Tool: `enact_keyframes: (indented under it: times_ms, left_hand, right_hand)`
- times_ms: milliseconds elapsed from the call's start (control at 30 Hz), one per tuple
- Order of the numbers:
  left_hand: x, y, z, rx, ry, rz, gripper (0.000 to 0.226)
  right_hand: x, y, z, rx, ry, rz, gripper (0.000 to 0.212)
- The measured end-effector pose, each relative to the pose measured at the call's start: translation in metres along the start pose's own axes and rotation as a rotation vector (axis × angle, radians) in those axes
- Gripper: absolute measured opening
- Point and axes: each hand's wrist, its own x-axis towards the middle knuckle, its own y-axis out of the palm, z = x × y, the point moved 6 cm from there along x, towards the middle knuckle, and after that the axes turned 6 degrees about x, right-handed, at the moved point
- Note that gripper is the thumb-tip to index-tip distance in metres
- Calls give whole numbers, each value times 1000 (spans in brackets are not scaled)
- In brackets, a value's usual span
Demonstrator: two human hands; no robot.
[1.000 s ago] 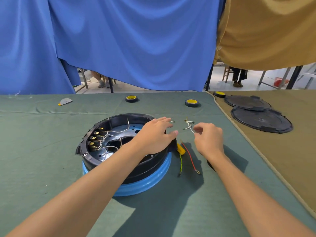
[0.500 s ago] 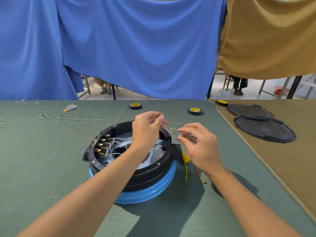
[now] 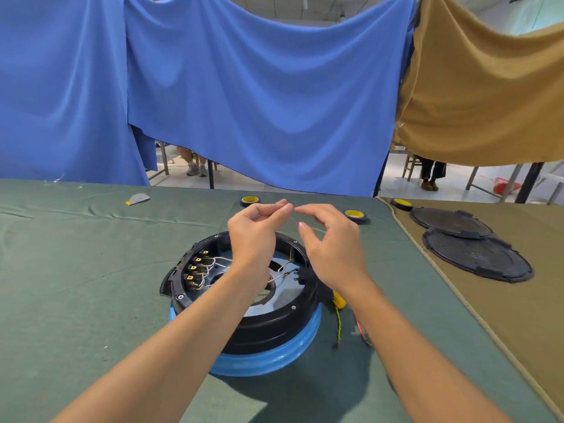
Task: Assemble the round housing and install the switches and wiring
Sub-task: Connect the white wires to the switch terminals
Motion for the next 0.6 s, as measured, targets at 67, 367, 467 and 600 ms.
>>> enact_keyframes:
  times_ms: [67,367,467,600]
  left_hand:
    - [4,-7,-1,-57,-53,-25,4]
    - [22,-64,-24,204,114,-85,15]
    - [38,-111,-29,383,194,-175,14]
    - [53,-150,5,480,-3,-86,5]
  right_hand:
    - [6,11,5,37,27,29,24]
    - [23,51,13,295,257,116,12]
    - [26,62,10,352,370,201,7]
    - [26,89,14,376,463,435,8]
